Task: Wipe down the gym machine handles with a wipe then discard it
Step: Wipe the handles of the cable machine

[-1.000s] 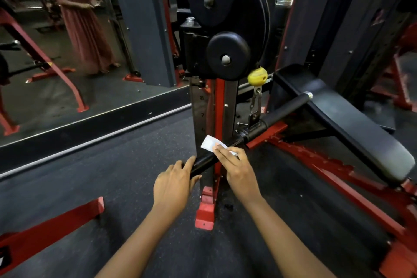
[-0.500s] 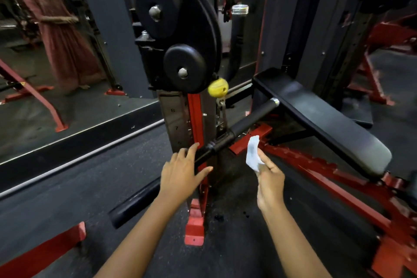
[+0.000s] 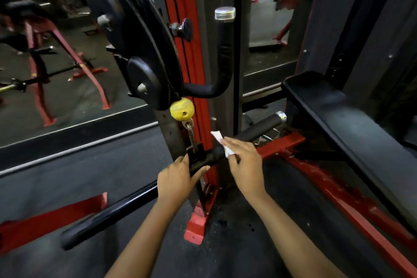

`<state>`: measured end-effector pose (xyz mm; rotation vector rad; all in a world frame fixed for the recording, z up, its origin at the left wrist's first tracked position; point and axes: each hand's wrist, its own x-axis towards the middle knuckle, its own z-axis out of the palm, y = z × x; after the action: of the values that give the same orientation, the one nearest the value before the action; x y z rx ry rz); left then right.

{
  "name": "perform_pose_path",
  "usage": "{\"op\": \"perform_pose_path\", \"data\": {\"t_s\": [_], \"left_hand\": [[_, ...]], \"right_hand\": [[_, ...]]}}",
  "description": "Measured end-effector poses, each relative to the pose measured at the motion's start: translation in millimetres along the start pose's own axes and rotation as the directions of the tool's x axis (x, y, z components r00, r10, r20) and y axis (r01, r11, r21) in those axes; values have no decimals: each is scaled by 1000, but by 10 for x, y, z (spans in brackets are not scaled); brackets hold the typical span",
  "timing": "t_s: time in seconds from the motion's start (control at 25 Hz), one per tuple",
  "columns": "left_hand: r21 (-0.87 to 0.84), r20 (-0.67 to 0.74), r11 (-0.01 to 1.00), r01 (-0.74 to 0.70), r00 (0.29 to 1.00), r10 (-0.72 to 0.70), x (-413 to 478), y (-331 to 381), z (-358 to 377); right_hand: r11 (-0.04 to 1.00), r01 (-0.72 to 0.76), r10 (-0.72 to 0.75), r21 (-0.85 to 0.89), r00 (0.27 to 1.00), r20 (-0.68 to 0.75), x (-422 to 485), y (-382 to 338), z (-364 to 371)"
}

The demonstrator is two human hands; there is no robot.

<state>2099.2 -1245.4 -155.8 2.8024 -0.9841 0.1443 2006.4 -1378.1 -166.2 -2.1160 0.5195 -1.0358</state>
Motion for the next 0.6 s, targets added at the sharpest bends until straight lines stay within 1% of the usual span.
{"op": "perform_pose_path", "data": {"t_s": [0.08,0.12,0.16,0.2,0.24,0.28,0.32,0.36,0.4,0.44,0.48,0.52,0.56,0.6], "left_hand": [[9,-19,999,38,999,-37,-30,36,17],[6,-24,999,45,999,-45,-48,43,27],[-13,-28,999,42,999,-43,-51,49,25],[-40,-36,999,30,999,-31,-48,41,24],[-69,-41,997,16,999,-19,-51,24,20],[-103,-54,995,-3,999,-2,-75,-4,14],[-132,-101,991,-34,995,21,-129,-48,13],[-156,-183,985,-72,982,42,-195,-102,23],[-175,-291,977,-119,955,64,-277,-145,38],[-174,-397,968,-180,912,98,-349,-153,41],[-154,-466,954,-255,870,158,-395,-125,38],[-119,-499,932,-343,832,242,-402,-51,22],[-76,-498,902,-425,800,335,-362,58,-8],[-16,-458,875,-484,782,423,-285,188,-34]], "right_hand": [[969,187,-156,-162,970,187,-30,94,167],[924,307,-250,-227,936,249,-50,149,212],[860,433,-356,-269,888,292,-40,203,215],[803,521,-438,-290,845,306,10,262,198],[777,558,-476,-292,824,307,84,313,172],[775,557,-479,-299,826,297,159,358,143],[792,533,-460,-297,842,283,225,381,118],[816,496,-426,-297,863,270,281,396,105],[833,464,-391,-300,879,273,315,405,101],[841,447,-370,-305,886,280,332,422,104],[849,436,-355,-300,890,287,331,442,108],[858,424,-343,-289,893,291,318,472,100],[873,405,-327,-272,899,290,311,503,77],[890,375,-302,-259,910,282,313,549,39]]}}
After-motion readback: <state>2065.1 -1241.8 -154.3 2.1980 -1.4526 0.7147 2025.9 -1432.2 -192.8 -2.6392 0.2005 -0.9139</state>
